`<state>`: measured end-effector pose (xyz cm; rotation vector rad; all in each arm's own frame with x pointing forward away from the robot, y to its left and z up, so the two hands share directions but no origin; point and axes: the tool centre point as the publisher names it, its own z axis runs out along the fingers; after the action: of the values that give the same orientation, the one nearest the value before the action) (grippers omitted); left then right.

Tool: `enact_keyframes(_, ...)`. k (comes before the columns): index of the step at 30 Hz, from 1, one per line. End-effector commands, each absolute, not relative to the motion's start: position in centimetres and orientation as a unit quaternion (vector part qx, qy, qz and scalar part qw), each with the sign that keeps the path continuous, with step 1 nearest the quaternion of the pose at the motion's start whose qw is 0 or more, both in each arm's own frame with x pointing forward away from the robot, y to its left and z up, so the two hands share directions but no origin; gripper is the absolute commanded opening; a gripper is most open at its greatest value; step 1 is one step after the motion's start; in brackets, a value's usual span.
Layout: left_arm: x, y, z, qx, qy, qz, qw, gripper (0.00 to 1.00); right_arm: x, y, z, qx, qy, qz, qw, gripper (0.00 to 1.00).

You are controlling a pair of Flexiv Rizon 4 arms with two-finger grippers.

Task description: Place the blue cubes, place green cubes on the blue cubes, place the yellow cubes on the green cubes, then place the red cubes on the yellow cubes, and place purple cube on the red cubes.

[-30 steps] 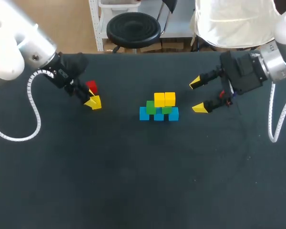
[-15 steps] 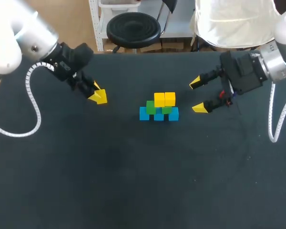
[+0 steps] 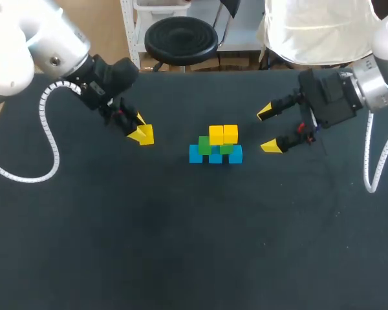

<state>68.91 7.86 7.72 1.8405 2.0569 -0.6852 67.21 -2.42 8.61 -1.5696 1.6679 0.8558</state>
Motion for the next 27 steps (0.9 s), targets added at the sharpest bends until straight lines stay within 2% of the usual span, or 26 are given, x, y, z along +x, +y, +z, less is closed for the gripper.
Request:
enact_keyframes(1, 69.0, 7.9, 7.8, 0.641, 0.715, -0.239, 0.147, 0.00, 67.2, -2.5, 8.6, -0.603, 0.641, 0.329, 0.342, 1.00)
enact_keyframes(16, 69.0, 7.9, 7.8, 0.641, 0.715, -0.239, 0.147, 0.00, 67.2, -2.5, 8.6, -0.603, 0.641, 0.329, 0.342, 1.00)
enact_keyframes(27, 65.9, 6.8, 7.3, 0.625, 0.724, -0.235, 0.172, 0.00, 67.2, -2.5, 8.6, -0.603, 0.641, 0.329, 0.342, 1.00)
